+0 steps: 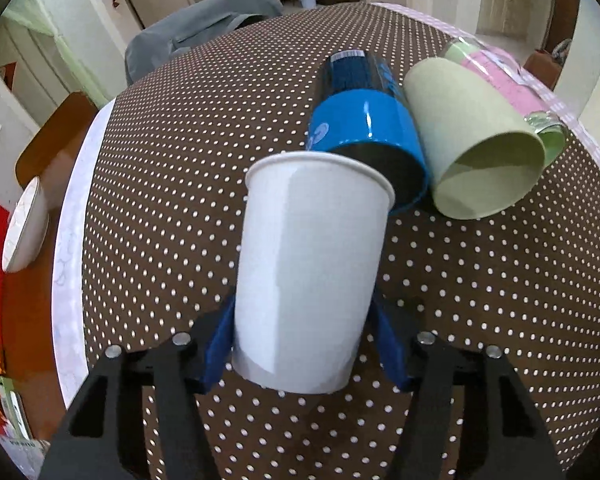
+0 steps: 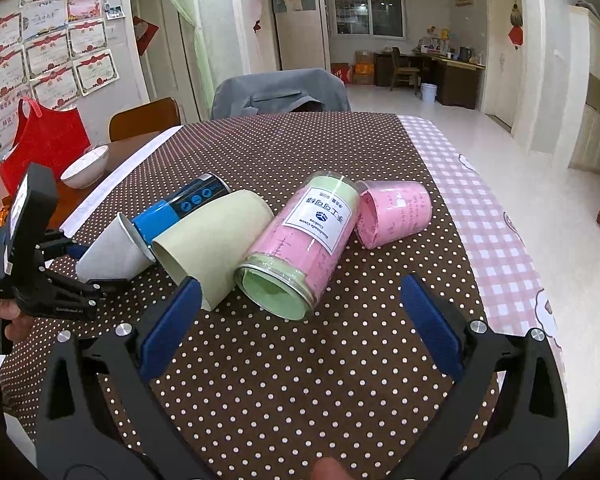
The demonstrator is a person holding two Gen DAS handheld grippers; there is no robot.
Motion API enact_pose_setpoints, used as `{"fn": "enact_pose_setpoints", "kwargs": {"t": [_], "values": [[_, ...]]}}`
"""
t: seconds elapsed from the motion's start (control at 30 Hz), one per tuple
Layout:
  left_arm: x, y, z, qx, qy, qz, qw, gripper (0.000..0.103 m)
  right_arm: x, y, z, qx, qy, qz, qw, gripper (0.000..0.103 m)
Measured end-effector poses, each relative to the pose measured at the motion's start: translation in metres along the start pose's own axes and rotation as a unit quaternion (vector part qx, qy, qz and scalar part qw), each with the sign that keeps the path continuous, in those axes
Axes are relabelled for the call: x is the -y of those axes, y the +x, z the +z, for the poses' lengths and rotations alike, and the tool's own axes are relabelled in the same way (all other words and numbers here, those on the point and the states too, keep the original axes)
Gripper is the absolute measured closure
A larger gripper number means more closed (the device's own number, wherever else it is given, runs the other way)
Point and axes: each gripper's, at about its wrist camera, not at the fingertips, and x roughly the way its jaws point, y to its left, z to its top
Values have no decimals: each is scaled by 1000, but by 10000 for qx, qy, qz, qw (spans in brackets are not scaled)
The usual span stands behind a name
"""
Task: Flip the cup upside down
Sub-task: 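Close the left gripper around the white paper cup and lift it, then carry the white cup toward the right gripper and set it down on its side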
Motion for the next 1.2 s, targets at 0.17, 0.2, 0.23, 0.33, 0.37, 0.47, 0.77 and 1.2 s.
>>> {"fn": "enact_pose_setpoints", "kwargs": {"t": [0.17, 0.2, 0.23, 0.33, 0.37, 0.47, 0.77, 1.2], "values": [[-1, -6, -8, 89, -183, -42, 9998, 42, -2, -16, -5, 111, -22, 8, 9999, 6], [1, -9, -10, 131, -210, -35, 9997, 42, -1, -21, -6, 143, -21, 2, 9999, 6], [2, -11, -12, 162, -234, -25, 9996, 42, -1, -23, -6, 161, -17, -5, 9999, 6], [8, -24, -21, 301, -348, -72, 9989, 42, 0, -33, -9, 230, 8, -2, 9997, 6], [9, -28, -23, 348, -374, -76, 9987, 42, 0, -36, -10, 256, 8, -7, 9997, 6], [15, -41, -32, 508, -448, -76, 9977, 42, 0, -46, -11, 344, 22, -9, 9994, 6], [49, -90, -52, 1100, -403, -126, 9930, 42, 6, -77, -15, 607, 123, -43, 9981, 6], [117, -120, -72, 1381, 28, -620, 9885, 42, 20, -98, -29, 649, 293, -81, 9974, 6]]}}
